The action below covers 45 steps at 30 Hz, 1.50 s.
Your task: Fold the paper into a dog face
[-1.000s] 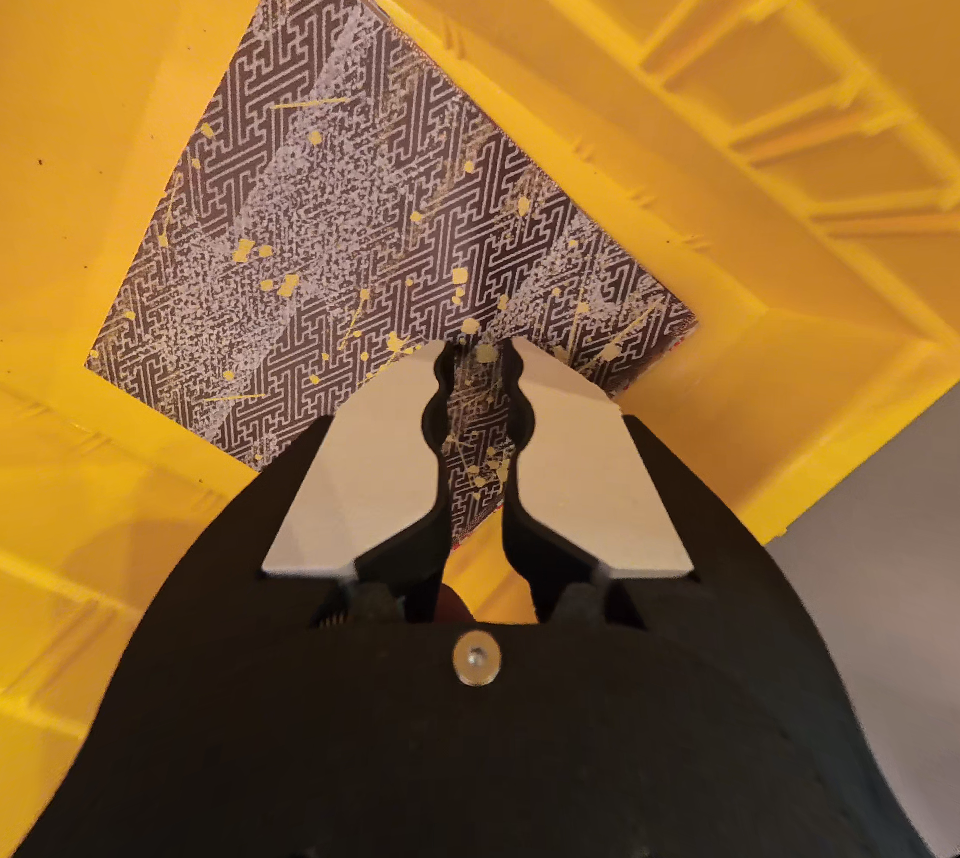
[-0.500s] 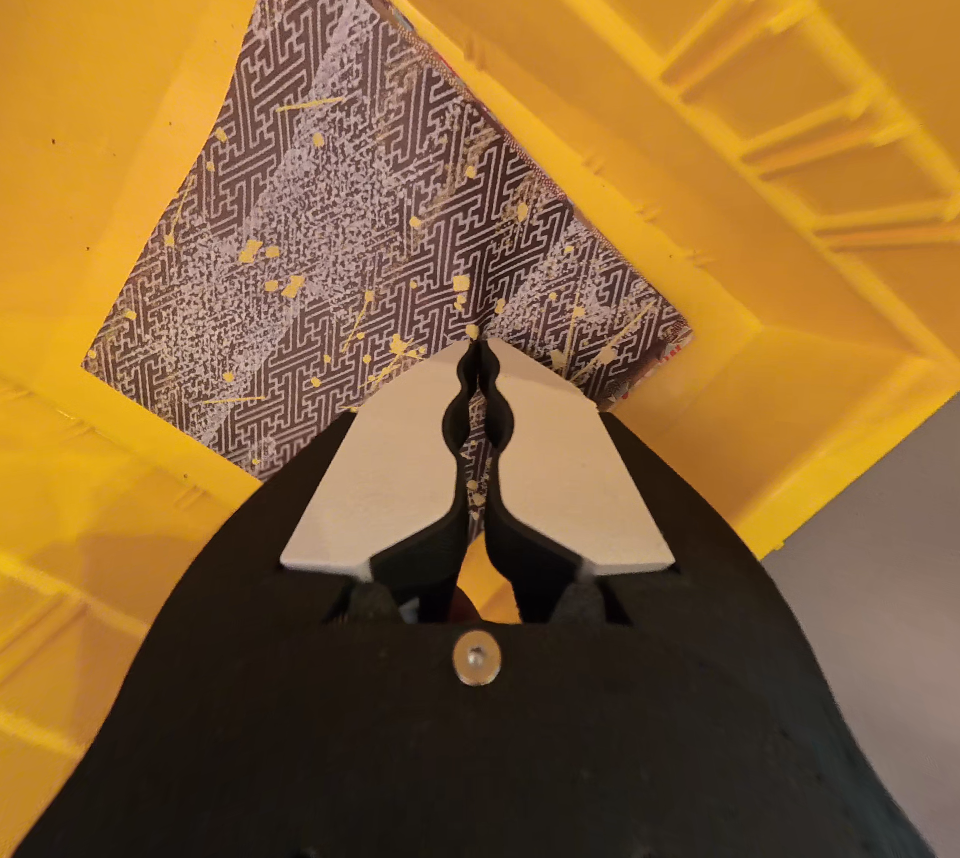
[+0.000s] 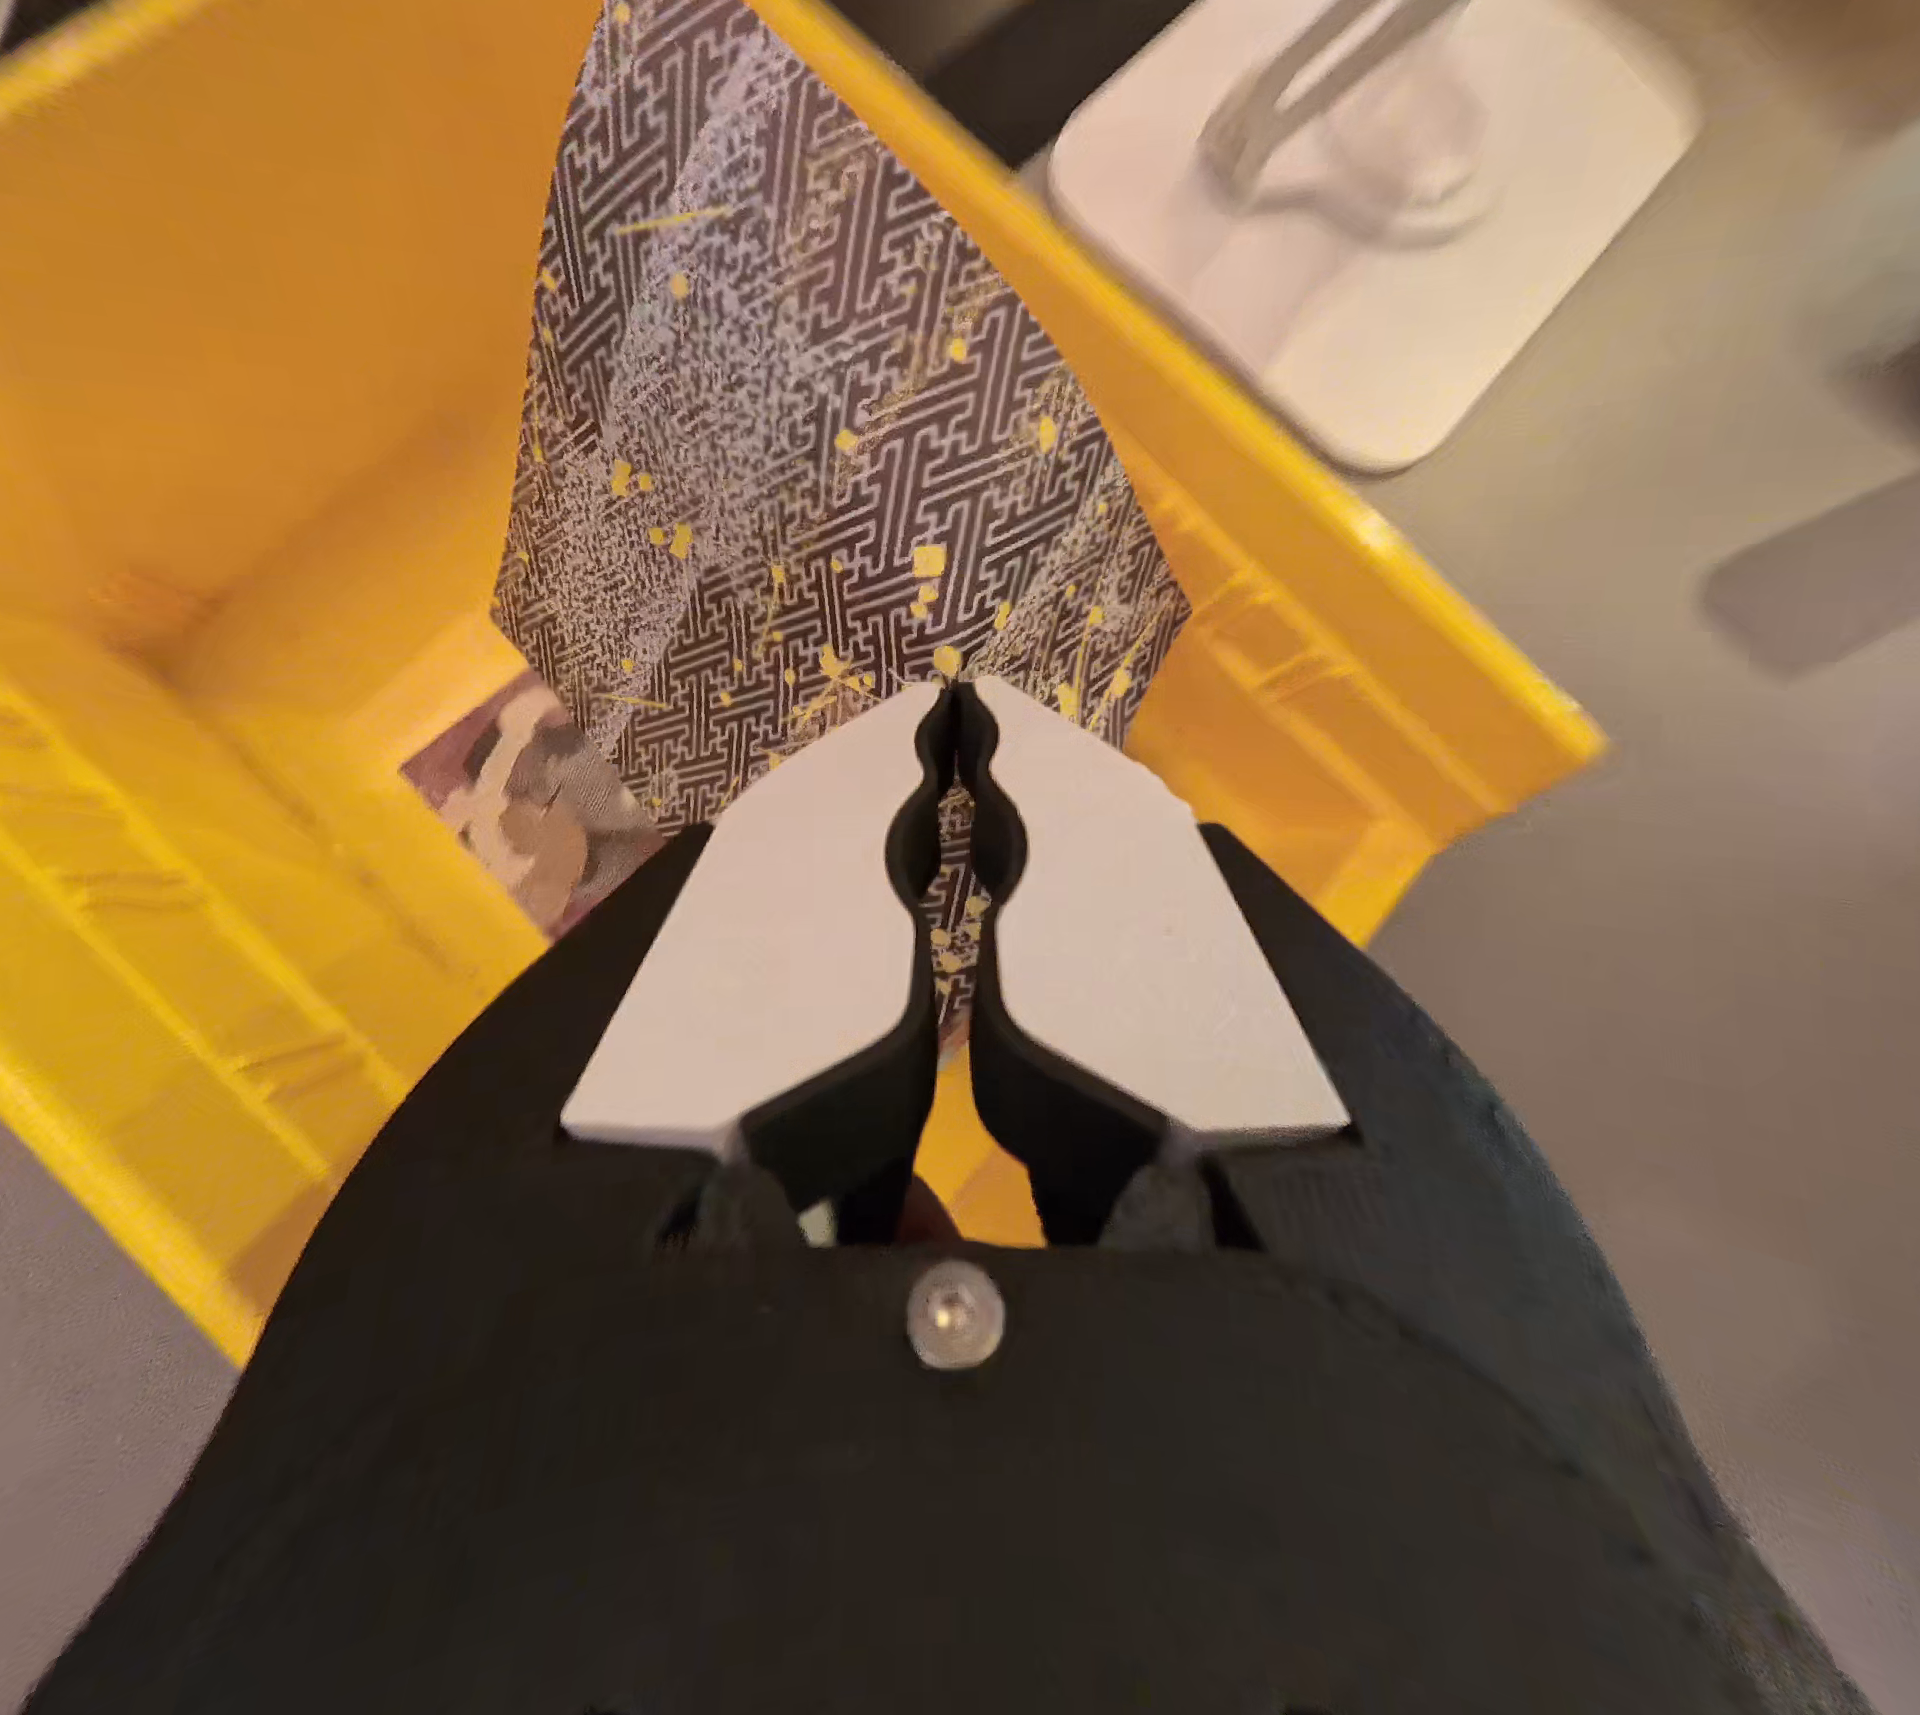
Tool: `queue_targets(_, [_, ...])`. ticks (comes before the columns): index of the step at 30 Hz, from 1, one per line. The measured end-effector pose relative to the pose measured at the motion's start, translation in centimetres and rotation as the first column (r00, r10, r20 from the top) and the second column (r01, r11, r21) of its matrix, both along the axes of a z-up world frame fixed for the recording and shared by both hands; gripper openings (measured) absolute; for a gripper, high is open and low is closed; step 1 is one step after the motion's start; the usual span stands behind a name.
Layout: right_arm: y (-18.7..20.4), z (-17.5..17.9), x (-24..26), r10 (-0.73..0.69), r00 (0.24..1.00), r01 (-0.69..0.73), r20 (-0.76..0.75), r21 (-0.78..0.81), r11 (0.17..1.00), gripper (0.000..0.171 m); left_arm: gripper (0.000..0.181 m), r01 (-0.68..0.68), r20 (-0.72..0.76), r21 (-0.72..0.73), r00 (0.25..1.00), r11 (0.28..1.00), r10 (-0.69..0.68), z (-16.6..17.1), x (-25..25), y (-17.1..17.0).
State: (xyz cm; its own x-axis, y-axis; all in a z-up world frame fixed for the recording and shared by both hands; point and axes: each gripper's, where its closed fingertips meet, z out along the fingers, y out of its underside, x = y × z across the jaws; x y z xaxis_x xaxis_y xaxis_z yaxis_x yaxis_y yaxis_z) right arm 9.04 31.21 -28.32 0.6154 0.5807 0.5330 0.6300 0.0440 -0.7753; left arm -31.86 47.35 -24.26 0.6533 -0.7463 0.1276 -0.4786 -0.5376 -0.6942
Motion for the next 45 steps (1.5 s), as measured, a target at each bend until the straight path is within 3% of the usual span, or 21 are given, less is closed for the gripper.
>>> queue_targets(1, [0.0,0.1,0.0,0.0,1.0,0.0,-0.004,0.001,1.0,0.008,0.0,0.004,0.096,0.03,0.995,1.0,-0.007,1.7,0.4,-0.4])
queue_targets(3, [0.0,0.0,0.0,0.004,1.0,-0.004,-0.002,-0.001,1.0,0.009,0.0,0.024,0.331,0.087,0.942,0.996,-0.051,6.0,1.7,-1.9])
queue_targets(6, [-0.3,1.2,-0.7,0.025,0.995,-0.026,-0.095,-0.015,1.0,0.014,0.0,0.096,0.582,0.228,0.784,0.969,-0.215,13.2,4.0,-6.6])
queue_targets(9, [-1.3,5.4,-4.1,0.114,0.953,-0.125,-0.28,-0.022,0.992,0.015,0.0,0.179,0.665,0.351,0.643,0.919,-0.379,17.6,7.0,-12.1])
queue_targets(11, [-2.0,8.5,-7.3,0.186,0.883,-0.234,-0.431,-0.059,0.971,0.017,0.0,0.227,0.691,0.408,0.557,0.884,-0.462,19.4,9.3,-15.5])
queue_targets(16, [-2.7,13.9,-13.4,0.212,0.561,-0.552,-0.8,-0.17,0.817,0.056,0.0,0.342,0.745,0.474,0.335,0.811,-0.577,20.9,15.8,-23.0])
queue_targets(19, [-3.2,16.6,-14.4,0.192,0.322,-0.701,-0.927,-0.098,0.706,0.049,0.0,0.404,0.783,0.476,0.211,0.782,-0.585,20.3,19.1,-26.2])
queue_targets(21, [-4.1,18.7,-13.9,0.184,0.144,-0.779,-0.972,0.003,0.628,0.047,0.0,0.442,0.785,0.448,0.221,0.777,-0.579,18.4,21.2,-27.2])
queue_targets(22, [-4.3,19.2,-13.5,0.183,0.115,-0.783,-0.976,0.024,0.621,0.041,0.0,0.44,0.817,0.431,0.181,0.788,-0.548,18.1,21.7,-27.3])
queue_targets(25, [-4.5,18.4,-13.0,0.182,0.203,-0.759,-0.962,-0.037,0.65,0.003,0.0,0.464,0.839,0.39,0.176,0.796,-0.514,16.6,23.3,-27.2])
queue_targets(26, [-4.6,18.4,-12.5,0.185,0.212,-0.745,-0.96,-0.036,0.666,0.002,0.0,0.472,0.848,0.377,0.169,0.797,-0.502,16.3,23.6,-27.2])
queue_targets(29, [-4.4,16.8,-11.1,0.181,0.409,-0.663,-0.894,-0.155,0.733,0.0,0.002,0.473,0.857,0.312,0.234,0.824,-0.459,14.2,24.6,-26.5])
queue_targets(32, [-4.2,14.6,-8.9,0.144,0.586,-0.6,-0.797,-0.307,0.739,0.0,0.018,0.454,0.846,0.207,0.361,0.867,-0.391,11.0,25.3,-25.5])
queue_targets(37, [-3.4,7.4,-5.6,0.075,0.858,-0.389,-0.508,-0.547,0.742,0.0,0.02,0.438,0.744,0.021,0.593,0.899,-0.306,3.9,26.4,-26.0])
queue_targets(40, [-3.4,3.1,-4.8,0.081,0.944,-0.264,-0.32,-0.584,0.768,0.0,0.02,0.42,0.68,-0.031,0.674,0.907,-0.289,1.0,26.9,-27.0])
queue_targets(45, [-2.8,-0.9,-4.4,0.06,0.992,-0.111,-0.112,-0.539,0.835,0.0,0.02,0.387,0.436,-0.032,0.835,0.922,-0.335,-3.4,28.2,-27.7])
